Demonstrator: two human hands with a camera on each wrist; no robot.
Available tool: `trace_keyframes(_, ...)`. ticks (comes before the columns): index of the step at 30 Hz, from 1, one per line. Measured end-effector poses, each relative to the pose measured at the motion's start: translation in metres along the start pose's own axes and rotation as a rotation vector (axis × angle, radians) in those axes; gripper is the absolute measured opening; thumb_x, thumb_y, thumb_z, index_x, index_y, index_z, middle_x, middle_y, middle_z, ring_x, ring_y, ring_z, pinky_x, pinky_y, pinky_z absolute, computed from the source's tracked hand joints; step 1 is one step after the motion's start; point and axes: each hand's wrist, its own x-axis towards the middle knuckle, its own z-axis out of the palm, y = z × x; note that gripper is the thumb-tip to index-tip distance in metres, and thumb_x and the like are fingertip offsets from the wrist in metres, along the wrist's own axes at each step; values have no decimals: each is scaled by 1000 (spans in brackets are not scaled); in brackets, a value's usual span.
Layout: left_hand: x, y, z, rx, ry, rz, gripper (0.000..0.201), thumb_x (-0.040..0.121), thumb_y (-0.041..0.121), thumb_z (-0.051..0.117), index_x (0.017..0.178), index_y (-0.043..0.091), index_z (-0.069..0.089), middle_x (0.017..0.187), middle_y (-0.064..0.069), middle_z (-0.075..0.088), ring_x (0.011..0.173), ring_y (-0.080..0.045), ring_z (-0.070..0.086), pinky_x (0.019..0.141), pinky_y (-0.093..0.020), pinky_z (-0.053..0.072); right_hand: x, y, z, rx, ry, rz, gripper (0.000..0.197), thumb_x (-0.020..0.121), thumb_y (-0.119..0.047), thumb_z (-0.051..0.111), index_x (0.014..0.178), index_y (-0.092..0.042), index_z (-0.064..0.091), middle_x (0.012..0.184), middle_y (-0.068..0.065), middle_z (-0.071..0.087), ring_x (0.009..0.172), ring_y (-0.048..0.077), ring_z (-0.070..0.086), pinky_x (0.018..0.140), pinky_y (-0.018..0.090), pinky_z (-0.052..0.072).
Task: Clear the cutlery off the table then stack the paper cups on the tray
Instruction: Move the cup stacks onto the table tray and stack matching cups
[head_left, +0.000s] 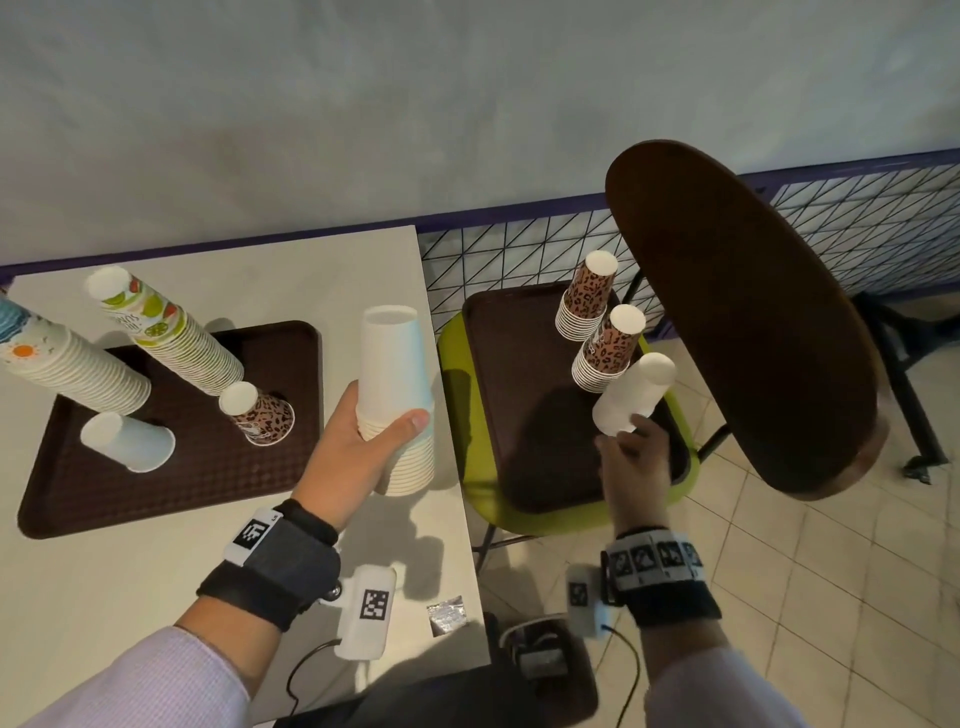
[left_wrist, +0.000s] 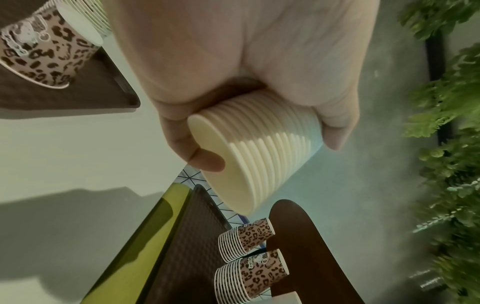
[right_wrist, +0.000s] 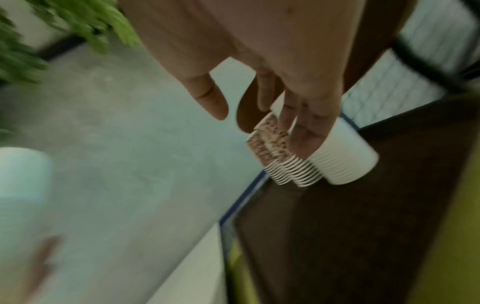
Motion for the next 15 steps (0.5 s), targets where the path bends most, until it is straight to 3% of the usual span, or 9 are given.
trace_keyframes(2, 0, -2, -3, 1, 5, -1, 84, 61, 62, 86, 133, 31, 55, 126, -3, 69, 120, -26, 65, 96, -43, 55, 33, 9, -6, -95, 137, 47, 70, 84, -25, 76, 146, -17, 44, 136, 8, 59, 122, 26, 60, 93, 39, 52)
trace_keyframes(4, 2, -4, -4, 6, 9, -4, 80, 63, 60, 84, 132, 32, 55, 126, -4, 68, 120, -27, 64, 97, -46, 55, 63, 15, -5, -169, 149, 112, 92, 78, -35, 80, 154, -16, 32, 146, 12, 52, 132, 32, 54, 102, 47, 46)
trace_keyframes(6, 3, -5, -3, 19, 8, -6, 88, 57, 68, 87, 131, 32, 55, 125, -3, 68, 120, -26, 65, 98, -47, 55, 88, 20, 1, -192, 126, 145, 113, 63, -54, 82, 155, -20, 25, 151, 14, 48, 136, 37, 49, 107, 54, 43)
trace_keyframes(8, 2, -5, -2, 25, 9, -6, 89, 56, 68, 87, 131, 32, 55, 125, -3, 69, 118, -24, 65, 96, -44, 55, 108, 27, 8, -194, 145, 151, 125, 44, -67, 77, 152, -25, 29, 148, 11, 50, 135, 38, 49, 106, 59, 44)
trace_keyframes(10, 1, -6, -2, 34, 2, -7, 82, 62, 60, 84, 132, 31, 54, 126, -3, 68, 120, -24, 65, 97, -44, 55, 121, 32, 16, -172, 168, 135, 119, 45, -63, 83, 148, -25, 35, 146, 10, 51, 134, 38, 50, 107, 60, 43)
trace_keyframes(15, 3, -10, -5, 69, -11, -5, 84, 65, 60, 81, 138, 30, 52, 128, -4, 66, 121, -25, 64, 101, -49, 54, 125, 23, 27, -173, 195, 82, 98, 66, -45, 91, 147, -20, 40, 144, 11, 55, 134, 37, 51, 110, 54, 40)
